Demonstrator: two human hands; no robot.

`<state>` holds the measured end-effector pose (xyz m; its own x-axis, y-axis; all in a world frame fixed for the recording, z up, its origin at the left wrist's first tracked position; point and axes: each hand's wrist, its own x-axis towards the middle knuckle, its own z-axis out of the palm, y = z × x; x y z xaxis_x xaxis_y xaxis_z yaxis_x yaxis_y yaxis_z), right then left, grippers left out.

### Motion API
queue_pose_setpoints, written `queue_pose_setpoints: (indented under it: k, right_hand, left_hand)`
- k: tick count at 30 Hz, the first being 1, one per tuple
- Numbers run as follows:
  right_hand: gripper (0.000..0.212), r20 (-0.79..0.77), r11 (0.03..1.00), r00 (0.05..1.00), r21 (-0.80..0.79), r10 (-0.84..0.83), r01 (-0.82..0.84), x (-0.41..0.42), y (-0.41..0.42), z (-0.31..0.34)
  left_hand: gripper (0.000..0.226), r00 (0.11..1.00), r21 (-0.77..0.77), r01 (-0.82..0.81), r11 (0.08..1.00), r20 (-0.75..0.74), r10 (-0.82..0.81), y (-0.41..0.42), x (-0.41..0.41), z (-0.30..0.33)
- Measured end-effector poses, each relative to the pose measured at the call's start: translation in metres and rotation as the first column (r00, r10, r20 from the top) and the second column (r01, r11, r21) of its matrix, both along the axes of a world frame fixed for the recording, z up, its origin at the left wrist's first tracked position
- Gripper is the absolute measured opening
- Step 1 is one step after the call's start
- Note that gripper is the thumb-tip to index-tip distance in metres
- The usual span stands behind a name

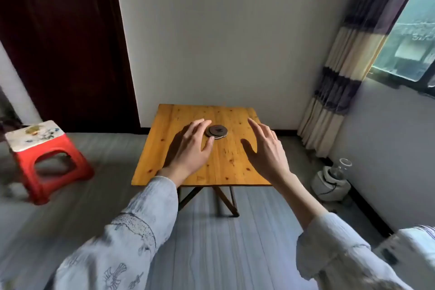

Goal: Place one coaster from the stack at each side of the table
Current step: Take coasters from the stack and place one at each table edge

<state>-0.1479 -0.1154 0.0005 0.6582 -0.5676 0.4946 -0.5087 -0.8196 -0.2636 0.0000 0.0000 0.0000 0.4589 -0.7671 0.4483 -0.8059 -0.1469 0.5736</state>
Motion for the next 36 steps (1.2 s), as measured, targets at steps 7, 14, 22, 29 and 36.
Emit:
queue_pose_setpoints:
  k: [7,14,22,29,36]
  right_hand:
    - [0.057,-0.045,0.978,0.999,0.203,-0.028,0.036,0.047,-0.042,-0.073]
    - [0.055,-0.104,0.938,0.994,0.341,-0.027,0.061,0.091,-0.104,-0.130]
    - [0.055,-0.175,0.907,0.984,0.417,0.021,0.055,0.149,-0.212,-0.170]
    - [0.055,-0.280,0.875,0.953,0.483,0.114,0.037,0.205,-0.291,-0.219]
    - [0.055,-0.450,0.863,0.883,0.491,0.138,0.116,0.280,-0.356,-0.279]
  left_hand:
    - [0.042,0.989,0.099,-0.041,0.994,-0.139,0.054,-0.032,0.049,-0.080]
    - [0.040,0.953,0.255,-0.029,0.967,-0.285,0.104,-0.083,0.100,-0.144]
    - [0.043,0.928,0.391,0.008,0.920,-0.345,0.138,-0.189,0.156,-0.178]
    - [0.050,0.876,0.577,0.121,0.808,-0.446,0.187,-0.260,0.208,-0.236]
    - [0.064,0.895,0.776,0.228,0.588,-0.404,0.187,-0.313,0.274,-0.321]
